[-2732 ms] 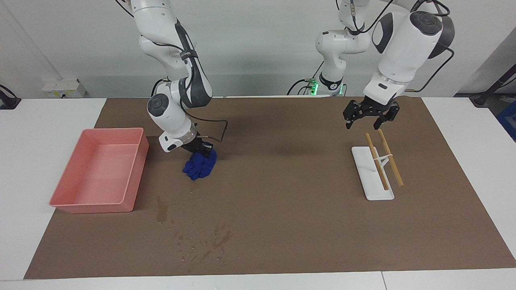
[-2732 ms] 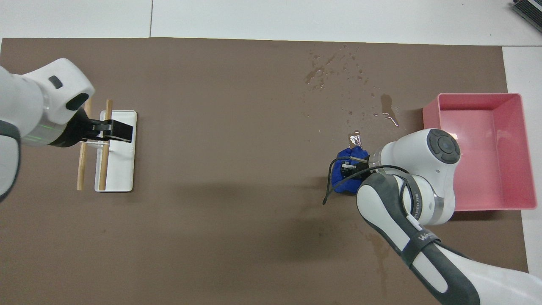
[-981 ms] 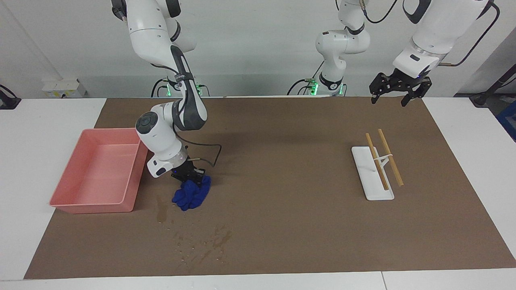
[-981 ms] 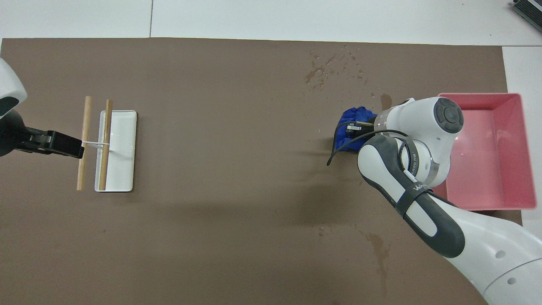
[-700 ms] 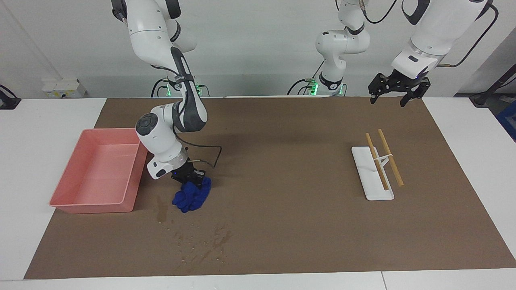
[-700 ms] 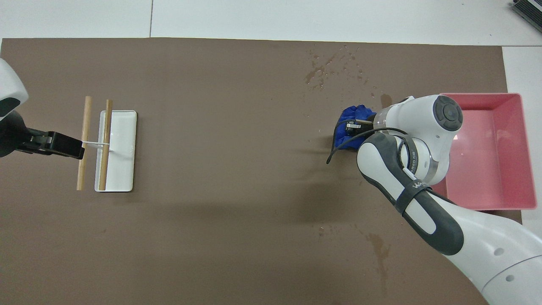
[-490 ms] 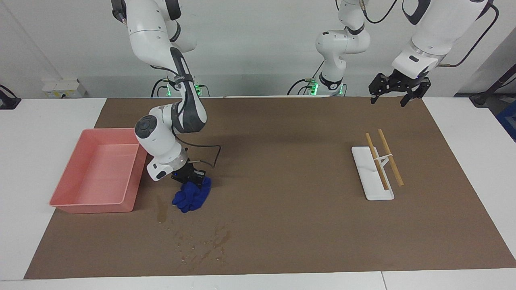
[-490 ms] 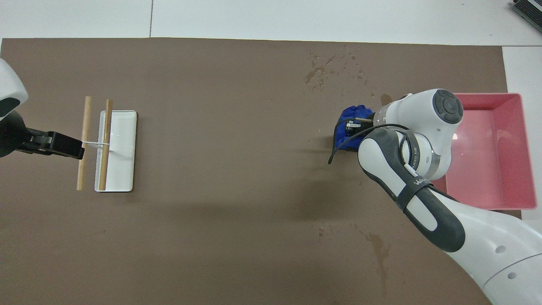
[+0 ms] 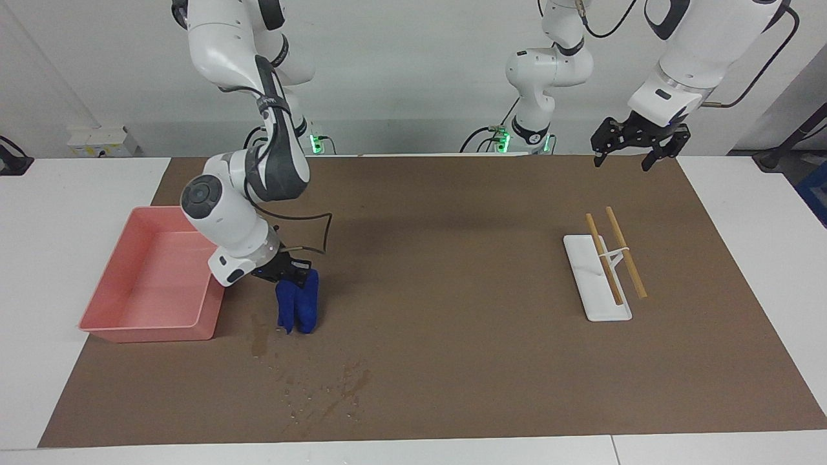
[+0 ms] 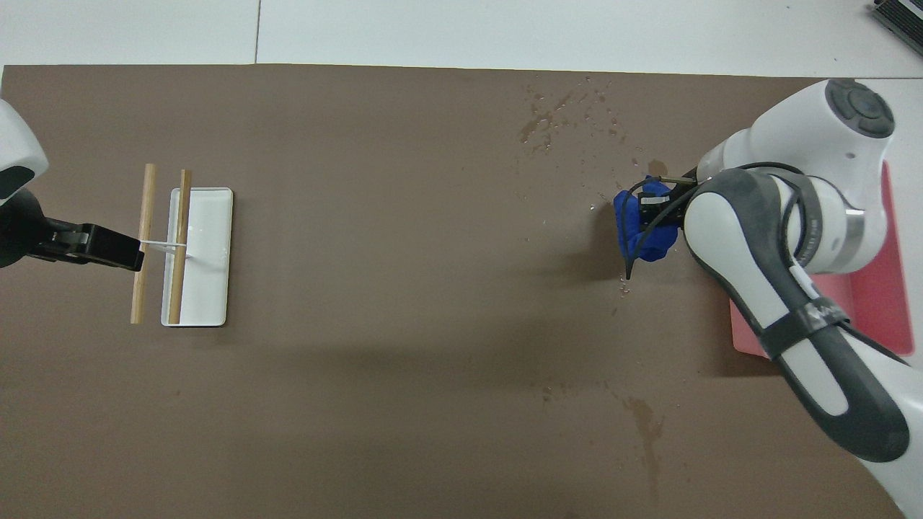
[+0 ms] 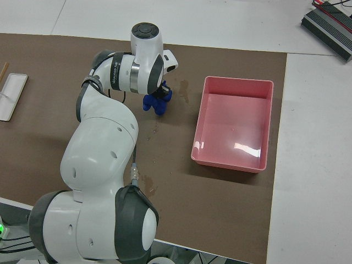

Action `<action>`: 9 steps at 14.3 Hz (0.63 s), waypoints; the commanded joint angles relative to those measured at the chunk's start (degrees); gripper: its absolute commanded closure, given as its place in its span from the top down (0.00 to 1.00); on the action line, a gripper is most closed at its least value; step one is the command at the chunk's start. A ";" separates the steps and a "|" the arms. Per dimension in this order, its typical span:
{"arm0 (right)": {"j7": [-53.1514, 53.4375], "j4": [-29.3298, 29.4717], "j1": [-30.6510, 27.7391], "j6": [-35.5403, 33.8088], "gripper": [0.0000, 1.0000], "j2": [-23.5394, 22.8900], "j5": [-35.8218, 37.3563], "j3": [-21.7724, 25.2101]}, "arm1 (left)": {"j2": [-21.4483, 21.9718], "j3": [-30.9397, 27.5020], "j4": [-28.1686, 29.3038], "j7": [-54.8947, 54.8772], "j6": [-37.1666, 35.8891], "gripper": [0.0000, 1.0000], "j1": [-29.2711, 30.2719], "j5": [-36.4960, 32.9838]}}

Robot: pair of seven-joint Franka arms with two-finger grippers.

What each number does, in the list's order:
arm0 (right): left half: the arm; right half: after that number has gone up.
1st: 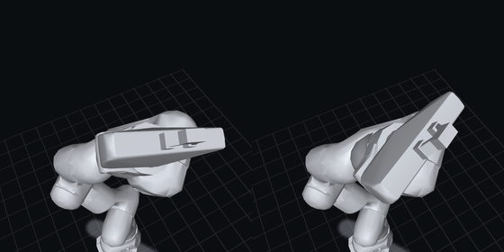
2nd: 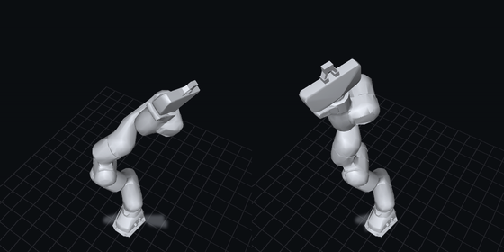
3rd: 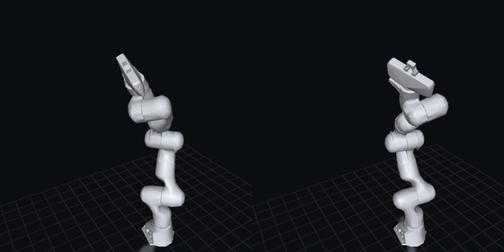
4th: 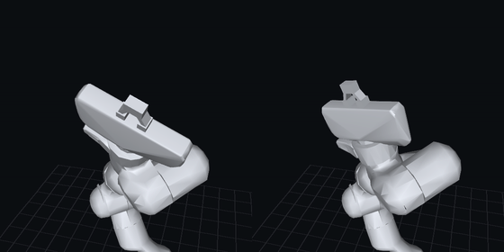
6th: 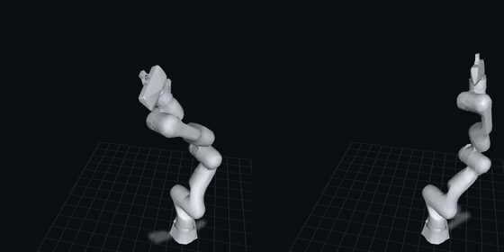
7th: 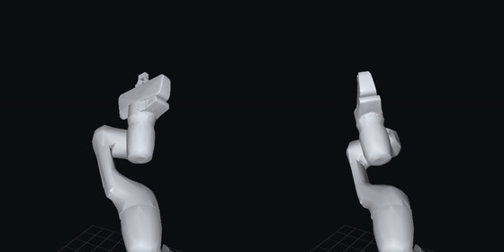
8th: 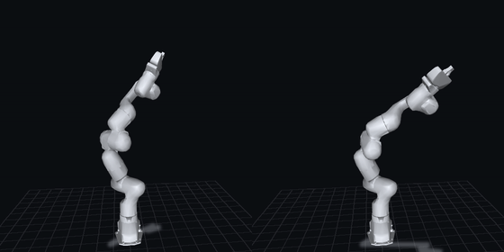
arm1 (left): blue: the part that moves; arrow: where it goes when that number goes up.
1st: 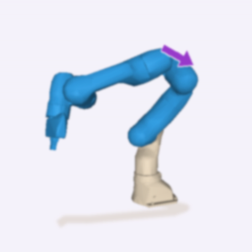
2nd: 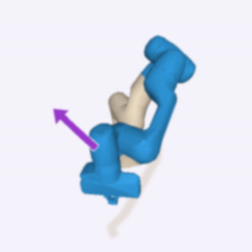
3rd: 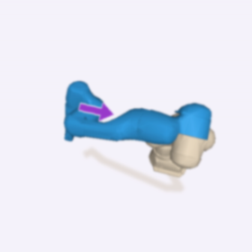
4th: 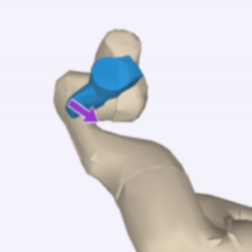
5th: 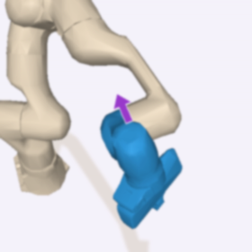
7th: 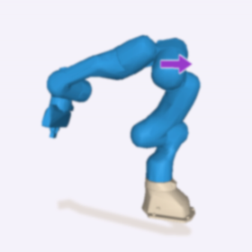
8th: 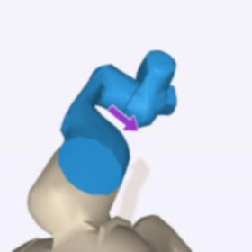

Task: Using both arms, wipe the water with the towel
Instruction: 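Carry the towel into the pink bin with the right gripper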

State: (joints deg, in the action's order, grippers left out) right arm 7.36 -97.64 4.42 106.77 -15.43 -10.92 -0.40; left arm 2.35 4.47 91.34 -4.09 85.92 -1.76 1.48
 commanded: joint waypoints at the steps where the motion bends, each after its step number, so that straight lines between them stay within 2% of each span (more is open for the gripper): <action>1: -1.55 2.27 -1.52 -8.57 0.00 5.22 4.05 -0.39 | 1.34 0.72 1.38 -0.12 -0.23 1.00 0.88 -1.04; 3: -2.95 3.42 -1.52 -13.33 0.00 7.86 7.39 -0.39 | 1.34 0.72 1.38 -0.12 -0.22 1.00 0.88 -1.04; 5: -7.59 3.51 -4.58 -15.97 0.00 10.06 7.93 -0.13 | 1.34 0.72 1.38 -0.12 -0.14 1.00 0.88 -1.04; 9: -19.90 3.77 -11.80 -16.07 0.00 10.25 9.86 -0.04 | 1.34 0.72 1.38 -0.12 -0.14 1.00 0.88 -1.04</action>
State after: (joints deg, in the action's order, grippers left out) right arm -7.68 -94.41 -4.67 90.88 -4.87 -2.68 0.01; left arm 2.35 4.47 91.35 -4.09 85.90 -1.76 1.48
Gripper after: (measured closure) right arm 0.833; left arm 0.000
